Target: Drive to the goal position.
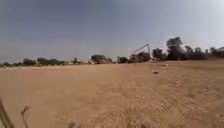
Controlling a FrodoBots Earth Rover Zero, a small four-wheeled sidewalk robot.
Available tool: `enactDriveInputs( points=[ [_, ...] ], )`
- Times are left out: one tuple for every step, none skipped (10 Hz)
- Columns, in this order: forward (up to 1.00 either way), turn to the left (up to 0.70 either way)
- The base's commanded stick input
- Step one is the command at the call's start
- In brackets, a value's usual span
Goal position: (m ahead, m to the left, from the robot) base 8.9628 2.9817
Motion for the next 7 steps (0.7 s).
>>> enactDriveInputs(
  points=[
    [1.00, 0.00],
    [1.00, 0.00],
    [1.00, 0.00],
    [1.00, 0.00],
    [1.00, 0.00],
    [1.00, -0.07],
    [1.00, -0.27]
  ],
)
